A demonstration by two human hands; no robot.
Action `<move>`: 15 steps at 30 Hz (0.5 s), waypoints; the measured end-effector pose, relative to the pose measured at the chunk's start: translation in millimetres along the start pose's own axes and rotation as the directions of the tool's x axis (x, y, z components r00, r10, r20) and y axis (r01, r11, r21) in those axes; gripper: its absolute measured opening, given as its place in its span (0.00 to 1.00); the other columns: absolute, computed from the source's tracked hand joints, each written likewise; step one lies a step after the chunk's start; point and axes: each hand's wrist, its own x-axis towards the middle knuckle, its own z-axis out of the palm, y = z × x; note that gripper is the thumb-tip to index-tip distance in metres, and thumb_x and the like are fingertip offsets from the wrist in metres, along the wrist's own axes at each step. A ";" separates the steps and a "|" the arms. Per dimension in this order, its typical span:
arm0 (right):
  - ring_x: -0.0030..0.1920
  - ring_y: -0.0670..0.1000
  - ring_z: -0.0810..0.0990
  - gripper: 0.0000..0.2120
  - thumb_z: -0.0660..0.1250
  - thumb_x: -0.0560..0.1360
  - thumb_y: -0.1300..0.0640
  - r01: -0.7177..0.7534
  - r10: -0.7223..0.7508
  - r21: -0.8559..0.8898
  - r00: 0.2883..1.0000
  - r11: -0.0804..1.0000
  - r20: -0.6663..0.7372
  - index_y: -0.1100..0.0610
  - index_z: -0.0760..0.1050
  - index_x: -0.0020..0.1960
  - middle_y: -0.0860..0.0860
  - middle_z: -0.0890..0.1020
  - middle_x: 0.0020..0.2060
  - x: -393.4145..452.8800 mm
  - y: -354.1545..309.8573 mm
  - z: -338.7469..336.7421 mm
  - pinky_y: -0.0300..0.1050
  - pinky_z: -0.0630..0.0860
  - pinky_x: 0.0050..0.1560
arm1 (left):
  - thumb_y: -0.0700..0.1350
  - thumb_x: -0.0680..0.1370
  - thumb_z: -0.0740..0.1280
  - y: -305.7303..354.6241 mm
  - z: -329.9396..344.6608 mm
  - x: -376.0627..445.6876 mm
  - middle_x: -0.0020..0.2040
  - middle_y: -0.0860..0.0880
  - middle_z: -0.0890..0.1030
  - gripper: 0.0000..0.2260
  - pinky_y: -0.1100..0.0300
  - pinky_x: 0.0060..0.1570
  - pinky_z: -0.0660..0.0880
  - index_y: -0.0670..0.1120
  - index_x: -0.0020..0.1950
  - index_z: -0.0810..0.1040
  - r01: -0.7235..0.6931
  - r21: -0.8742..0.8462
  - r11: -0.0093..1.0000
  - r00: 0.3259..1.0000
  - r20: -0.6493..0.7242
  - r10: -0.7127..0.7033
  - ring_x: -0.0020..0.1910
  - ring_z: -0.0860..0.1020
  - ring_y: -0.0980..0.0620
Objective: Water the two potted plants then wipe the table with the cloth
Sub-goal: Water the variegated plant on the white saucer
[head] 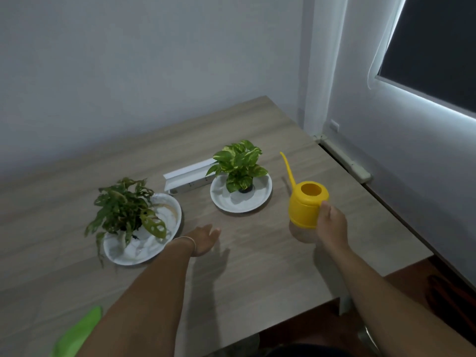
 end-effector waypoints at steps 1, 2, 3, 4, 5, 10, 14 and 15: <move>0.38 0.61 0.75 0.25 0.48 0.80 0.44 0.037 -0.037 -0.012 0.999 0.999 -0.001 0.60 0.70 0.36 0.58 0.74 0.32 1.6 -12.2 -3.0 0.50 0.62 0.37 | 0.63 0.83 0.45 -1.2 0.4 -0.4 0.81 0.46 0.57 0.31 0.51 0.76 0.55 0.47 0.81 0.54 0.006 0.000 1.000 1.000 0.005 -0.006 0.79 0.58 0.45; 0.35 0.59 0.73 0.24 0.48 0.80 0.44 0.074 -0.074 -0.025 0.997 0.997 -0.002 0.58 0.67 0.33 0.55 0.72 0.30 4.0 -24.2 -6.0 0.50 0.61 0.34 | 0.63 0.83 0.45 -2.1 0.8 -1.0 0.81 0.46 0.57 0.31 0.51 0.76 0.55 0.47 0.81 0.54 0.008 0.003 1.000 1.000 0.007 -0.008 0.79 0.58 0.45; 0.34 0.58 0.71 0.23 0.49 0.81 0.45 0.105 -0.105 -0.033 0.994 0.994 -0.009 0.56 0.65 0.32 0.54 0.71 0.28 7.2 -35.9 -8.7 0.50 0.60 0.32 | 0.63 0.83 0.45 -2.3 0.9 -1.9 0.81 0.46 0.57 0.31 0.52 0.76 0.56 0.47 0.81 0.54 0.009 0.006 1.000 1.000 0.006 -0.009 0.79 0.58 0.45; 0.33 0.57 0.71 0.23 0.50 0.81 0.45 0.131 -0.132 -0.038 0.991 0.991 -0.020 0.55 0.64 0.31 0.52 0.70 0.28 10.6 -47.4 -11.5 0.49 0.60 0.32 | 0.63 0.83 0.45 -2.2 1.1 -3.3 0.81 0.46 0.57 0.31 0.51 0.76 0.56 0.47 0.81 0.54 0.011 0.013 1.000 1.000 0.006 -0.011 0.79 0.58 0.45; 0.33 0.57 0.71 0.23 0.50 0.81 0.45 0.156 -0.158 -0.037 0.987 0.987 -0.032 0.54 0.64 0.31 0.51 0.70 0.28 13.8 -58.3 -13.8 0.49 0.60 0.32 | 0.63 0.83 0.45 -2.5 1.4 -4.0 0.81 0.46 0.58 0.31 0.51 0.76 0.56 0.47 0.81 0.55 0.010 0.018 1.000 1.000 0.006 -0.010 0.79 0.58 0.45; 0.36 0.59 0.74 0.22 0.49 0.80 0.42 0.281 -0.285 -0.083 0.958 0.956 -0.042 0.52 0.63 0.31 0.55 0.73 0.30 26.9 -106.5 -18.5 0.50 0.65 0.37 | 0.63 0.83 0.46 -8.3 5.0 -5.6 0.81 0.45 0.57 0.31 0.51 0.76 0.56 0.48 0.81 0.53 0.013 0.001 1.000 1.000 0.013 -0.013 0.79 0.58 0.44; 0.38 0.62 0.77 0.23 0.51 0.81 0.44 0.376 -0.382 -0.153 0.924 0.914 -0.010 0.55 0.68 0.33 0.58 0.76 0.32 37.1 -138.1 -17.8 0.51 0.68 0.38 | 0.62 0.83 0.47 -9.4 2.8 -8.6 0.81 0.44 0.55 0.31 0.51 0.76 0.56 0.48 0.82 0.48 0.015 -0.010 1.000 1.000 0.007 -0.015 0.79 0.58 0.43; 0.38 0.62 0.77 0.24 0.52 0.82 0.45 0.391 -0.397 -0.183 0.918 0.902 0.009 0.57 0.70 0.34 0.59 0.77 0.33 39.0 -145.2 -16.9 0.51 0.69 0.38 | 0.62 0.83 0.47 -10.5 2.4 -7.9 0.81 0.44 0.55 0.31 0.51 0.76 0.56 0.48 0.82 0.47 0.019 -0.013 1.000 1.000 0.007 -0.019 0.79 0.57 0.43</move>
